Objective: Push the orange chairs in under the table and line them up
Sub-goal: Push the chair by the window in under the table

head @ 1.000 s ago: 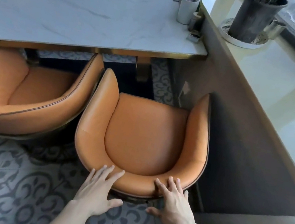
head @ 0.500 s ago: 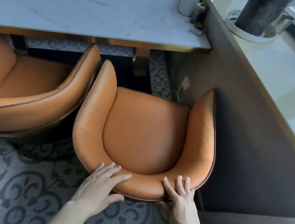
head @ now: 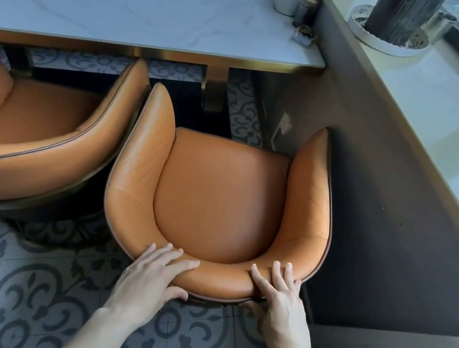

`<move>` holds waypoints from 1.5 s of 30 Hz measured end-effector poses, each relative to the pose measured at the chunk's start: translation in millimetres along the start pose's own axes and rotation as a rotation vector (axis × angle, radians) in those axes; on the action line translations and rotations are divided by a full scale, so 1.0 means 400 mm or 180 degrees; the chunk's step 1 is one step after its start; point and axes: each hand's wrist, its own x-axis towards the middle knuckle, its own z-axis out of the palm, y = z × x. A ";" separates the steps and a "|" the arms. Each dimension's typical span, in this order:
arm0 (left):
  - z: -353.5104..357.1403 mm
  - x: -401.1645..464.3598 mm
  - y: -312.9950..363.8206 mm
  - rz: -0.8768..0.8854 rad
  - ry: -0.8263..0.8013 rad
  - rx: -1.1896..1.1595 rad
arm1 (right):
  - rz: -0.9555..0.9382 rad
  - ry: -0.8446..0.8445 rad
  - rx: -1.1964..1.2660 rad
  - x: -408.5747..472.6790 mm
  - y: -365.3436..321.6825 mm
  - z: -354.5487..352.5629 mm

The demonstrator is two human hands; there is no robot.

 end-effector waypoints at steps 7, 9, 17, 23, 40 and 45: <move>-0.032 0.099 -0.017 -0.0054 0.0102 -0.0070 | -0.0080 0.0070 0.0043 0.116 0.003 -0.045; -0.044 0.141 -0.023 -0.0063 0.0130 -0.0087 | -0.0126 0.0086 0.0052 0.164 0.008 -0.065; -0.082 0.304 -0.041 -0.0157 0.0196 -0.0213 | -0.0238 0.0089 -0.0118 0.350 0.018 -0.152; -0.104 0.389 -0.047 -0.0211 0.0208 -0.0271 | -0.0328 0.0040 -0.0157 0.442 0.029 -0.190; -0.150 0.510 -0.053 -0.0363 0.0078 -0.0324 | -0.0379 -0.0004 -0.0270 0.571 0.042 -0.221; -0.147 0.512 -0.056 -0.0374 0.0054 -0.0298 | -0.0378 -0.0032 -0.0294 0.566 0.045 -0.220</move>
